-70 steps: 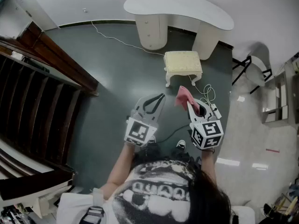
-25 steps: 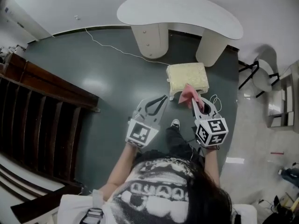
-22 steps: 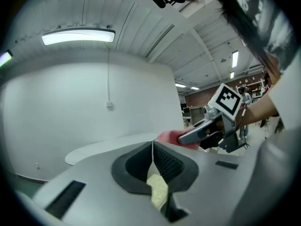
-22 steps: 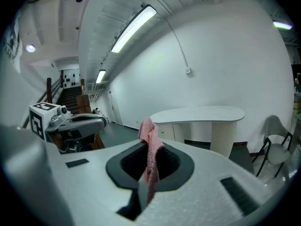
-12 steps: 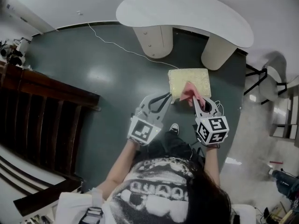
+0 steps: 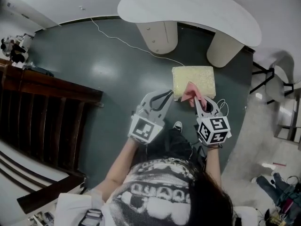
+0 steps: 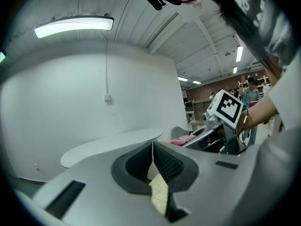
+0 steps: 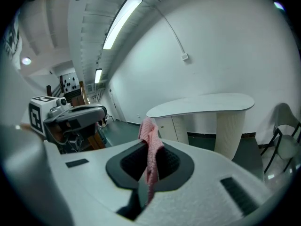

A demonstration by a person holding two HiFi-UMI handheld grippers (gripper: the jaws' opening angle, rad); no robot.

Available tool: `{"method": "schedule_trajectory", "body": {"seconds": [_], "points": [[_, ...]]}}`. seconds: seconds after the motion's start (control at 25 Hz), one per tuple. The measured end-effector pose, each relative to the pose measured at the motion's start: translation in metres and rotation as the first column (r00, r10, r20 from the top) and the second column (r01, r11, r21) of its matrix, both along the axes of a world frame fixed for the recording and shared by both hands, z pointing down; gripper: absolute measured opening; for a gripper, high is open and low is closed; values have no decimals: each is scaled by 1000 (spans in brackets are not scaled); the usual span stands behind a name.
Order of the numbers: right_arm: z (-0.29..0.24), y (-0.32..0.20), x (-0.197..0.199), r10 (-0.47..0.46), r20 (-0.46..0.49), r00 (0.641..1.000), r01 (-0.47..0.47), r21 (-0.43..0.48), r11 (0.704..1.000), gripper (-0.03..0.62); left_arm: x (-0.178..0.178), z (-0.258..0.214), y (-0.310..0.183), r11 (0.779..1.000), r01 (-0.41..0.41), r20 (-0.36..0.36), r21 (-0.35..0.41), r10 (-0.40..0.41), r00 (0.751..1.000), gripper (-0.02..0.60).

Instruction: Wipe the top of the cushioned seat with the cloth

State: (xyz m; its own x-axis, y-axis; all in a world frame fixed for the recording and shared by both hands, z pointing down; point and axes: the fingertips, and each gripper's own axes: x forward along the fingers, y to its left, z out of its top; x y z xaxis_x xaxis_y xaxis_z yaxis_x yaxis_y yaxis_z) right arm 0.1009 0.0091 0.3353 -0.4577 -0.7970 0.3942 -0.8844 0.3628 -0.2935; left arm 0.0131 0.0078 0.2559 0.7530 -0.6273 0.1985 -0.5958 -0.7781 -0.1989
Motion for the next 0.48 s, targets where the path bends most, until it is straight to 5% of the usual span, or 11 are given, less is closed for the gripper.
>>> {"method": "schedule_trajectory", "body": {"seconds": [0.48], "points": [[33,-60,-10,0,-66,998,-4,-56,998,12,-3,15,-66,996,-87,19,33,87,996,8]]}}
